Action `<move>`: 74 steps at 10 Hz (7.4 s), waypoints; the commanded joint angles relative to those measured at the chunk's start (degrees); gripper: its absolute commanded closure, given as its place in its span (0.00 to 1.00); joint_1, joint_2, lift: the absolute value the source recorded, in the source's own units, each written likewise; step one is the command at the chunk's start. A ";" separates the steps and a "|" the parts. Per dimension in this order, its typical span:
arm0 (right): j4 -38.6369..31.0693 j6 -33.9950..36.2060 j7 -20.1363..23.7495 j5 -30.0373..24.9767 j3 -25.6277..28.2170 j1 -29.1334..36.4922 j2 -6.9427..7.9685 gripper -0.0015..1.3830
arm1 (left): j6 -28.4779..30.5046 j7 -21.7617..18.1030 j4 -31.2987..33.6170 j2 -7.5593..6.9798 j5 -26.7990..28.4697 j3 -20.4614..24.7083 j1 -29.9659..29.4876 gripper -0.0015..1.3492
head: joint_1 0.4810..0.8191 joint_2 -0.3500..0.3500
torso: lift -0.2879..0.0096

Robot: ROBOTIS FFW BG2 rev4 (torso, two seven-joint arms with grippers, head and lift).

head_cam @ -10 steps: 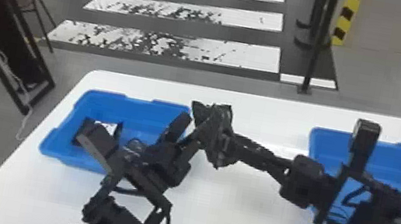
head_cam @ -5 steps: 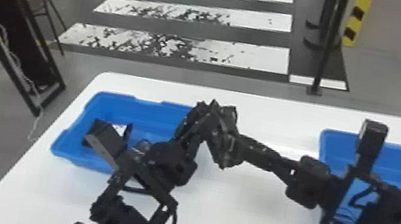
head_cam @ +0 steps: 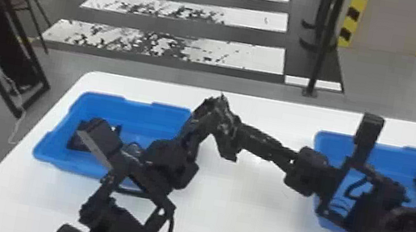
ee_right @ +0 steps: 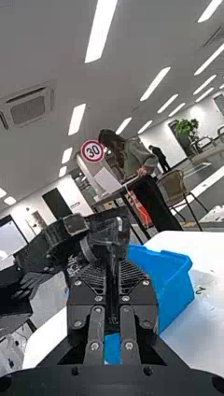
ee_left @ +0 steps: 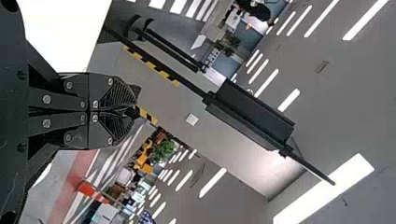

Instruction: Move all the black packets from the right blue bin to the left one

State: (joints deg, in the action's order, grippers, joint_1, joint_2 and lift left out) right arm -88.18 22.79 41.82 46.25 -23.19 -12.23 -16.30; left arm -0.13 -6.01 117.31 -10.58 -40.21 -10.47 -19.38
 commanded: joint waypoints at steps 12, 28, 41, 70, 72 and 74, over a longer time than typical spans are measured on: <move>-40.56 12.79 -21.34 -28.88 33.48 26.99 3.64 0.10 | -17.45 6.71 -9.94 2.41 15.30 13.09 -0.73 0.14 | 0.63 0.72 | 0.40; -27.20 41.75 -28.55 -39.39 38.39 13.63 2.41 0.09 | -15.06 5.48 0.75 0.30 9.47 4.64 -7.48 0.15 | 0.63 0.23 | 0.40; -23.12 42.88 -28.55 -35.62 34.73 10.96 2.32 0.20 | -16.32 5.13 -0.24 0.47 8.56 4.98 -7.34 0.15 | 0.63 0.29 | 0.40; -29.45 33.60 -25.38 -27.05 26.62 12.09 2.06 0.84 | -20.26 4.78 -2.21 0.30 5.93 3.04 -6.78 0.17 | 0.63 0.47 | 0.40; -30.02 30.22 -22.66 -20.54 22.05 11.38 1.53 0.84 | -20.40 4.78 -2.21 -0.49 4.56 -0.39 -6.07 0.17 | 0.63 0.54 | 0.40; -30.16 29.10 -21.34 -15.74 15.88 8.85 0.57 0.84 | -19.28 4.78 -2.21 -1.63 4.22 -4.04 -4.67 0.17 | 0.63 0.62 | 0.40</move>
State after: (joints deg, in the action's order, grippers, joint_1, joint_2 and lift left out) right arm -118.28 52.15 20.46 29.34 -5.54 -2.62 -15.49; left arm -19.93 -1.22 115.10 -11.87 -35.96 -13.46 -24.51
